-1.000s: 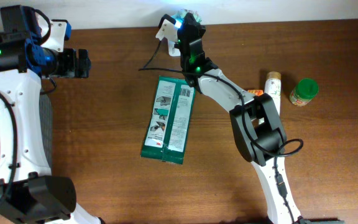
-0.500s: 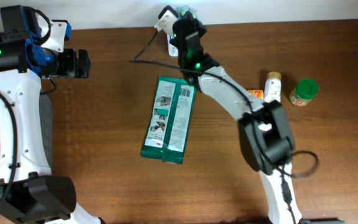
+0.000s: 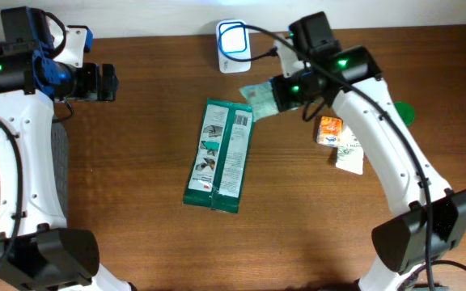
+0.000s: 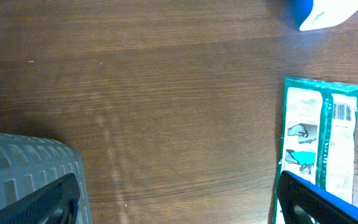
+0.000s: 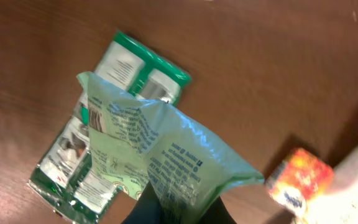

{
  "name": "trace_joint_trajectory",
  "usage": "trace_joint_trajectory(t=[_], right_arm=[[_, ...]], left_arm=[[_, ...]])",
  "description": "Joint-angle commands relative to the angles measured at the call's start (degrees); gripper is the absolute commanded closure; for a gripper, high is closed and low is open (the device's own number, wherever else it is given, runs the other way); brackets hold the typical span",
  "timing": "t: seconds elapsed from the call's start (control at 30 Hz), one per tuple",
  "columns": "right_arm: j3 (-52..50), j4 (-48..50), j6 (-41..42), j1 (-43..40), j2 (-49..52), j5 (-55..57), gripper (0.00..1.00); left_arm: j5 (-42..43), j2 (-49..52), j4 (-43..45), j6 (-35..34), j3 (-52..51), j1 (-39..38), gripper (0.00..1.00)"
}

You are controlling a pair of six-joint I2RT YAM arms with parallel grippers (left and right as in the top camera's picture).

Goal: Scan the item barcode
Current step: 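Place the wipes pack on the right side beside the tube, then move both grippers to the green packet's long edges and grasp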

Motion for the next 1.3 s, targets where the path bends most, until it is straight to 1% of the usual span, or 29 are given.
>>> trace_joint_trajectory(t=[0.0, 0.1, 0.2, 0.3, 0.37, 0.43, 0.47, 0.53, 0.57, 0.6, 0.63, 0.67, 0.73, 0.83, 0.93, 1.0, 1.03, 1.13, 1.17, 1.2, 1.27], right_arm=[[-4.2, -2.9, 3.4, -4.6, 1.0, 0.5, 0.96], [-10.2, -2.1, 9.9, -8.9, 1.1, 9.4, 0.96], [-16.2, 2.1, 14.4, -13.6, 1.1, 12.4, 0.96], [-23.8, 10.8, 14.7, -17.0, 1.1, 12.2, 0.96], [-27.2, 14.3, 14.7, -18.7, 1.1, 12.4, 0.96], [-28.9, 15.7, 14.7, -21.3, 1.1, 13.1, 0.63], [-28.9, 15.7, 14.7, -22.8, 1.1, 13.1, 0.5], [-28.8, 16.0, 14.7, -24.6, 1.0, 13.0, 0.36], [-28.6, 16.0, 14.7, -25.2, 1.0, 12.8, 0.22], [-28.0, 15.5, 14.7, -25.6, 0.7, 12.0, 0.13], [-26.3, 14.0, 14.7, -25.4, -0.1, 11.7, 0.05], [-25.1, 13.0, 14.7, -25.0, -0.7, 11.7, 0.01], [-21.0, 9.7, 14.4, -23.4, -2.6, 10.3, 0.0], [-14.9, 4.9, 14.2, -19.7, -5.8, 4.7, 0.02], [-13.9, 5.8, 14.9, -16.8, -6.5, -7.9, 0.02], [-14.1, 6.3, 15.2, -14.3, -4.6, -12.7, 0.01], [-14.1, 6.4, 15.2, -12.5, -3.1, -13.0, 0.0], [-14.1, 8.3, 18.2, -8.0, 1.4, -13.3, 0.33], [-14.1, 9.5, 18.2, -6.1, 3.1, -13.4, 0.48], [-14.1, 10.6, 18.2, -4.7, 4.4, -13.4, 0.54], [-14.1, 13.1, 20.9, -2.6, 6.6, -13.1, 0.59]], left_arm=[[0.2, -0.2, 0.0, -0.7, 0.3, 0.1, 0.01], [0.2, -0.2, 0.0, -0.7, 0.3, 0.1, 0.01], [0.2, -0.2, 0.0, -0.7, 0.3, 0.1, 0.01], [0.2, -0.2, 0.0, -0.7, 0.3, 0.1, 0.01], [0.2, -0.2, 0.0, -0.7, 0.3, 0.1, 0.01], [0.2, -0.2, 0.0, -0.7, 0.3, 0.1, 0.01], [0.2, -0.2, 0.0, -0.7, 0.3, 0.1, 0.01], [0.2, -0.2, 0.0, -0.7, 0.3, 0.1, 0.01], [0.2, -0.2, 0.0, -0.7, 0.3, 0.1, 0.01], [0.2, -0.2, 0.0, -0.7, 0.3, 0.1, 0.01], [0.2, -0.2, 0.0, -0.7, 0.3, 0.1, 0.01], [0.2, -0.2, 0.0, -0.7, 0.3, 0.1, 0.01], [0.2, -0.2, 0.0, -0.7, 0.3, 0.1, 0.01], [0.2, -0.2, 0.0, -0.7, 0.3, 0.1, 0.01], [0.2, -0.2, 0.0, -0.7, 0.3, 0.1, 0.01], [0.2, -0.2, 0.0, -0.7, 0.3, 0.1, 0.01], [0.2, -0.2, 0.0, -0.7, 0.3, 0.1, 0.01], [0.2, -0.2, 0.0, -0.7, 0.3, 0.1, 0.01], [0.2, -0.2, 0.0, -0.7, 0.3, 0.1, 0.01], [0.2, -0.2, 0.0, -0.7, 0.3, 0.1, 0.01], [0.2, -0.2, 0.0, -0.7, 0.3, 0.1, 0.01]])
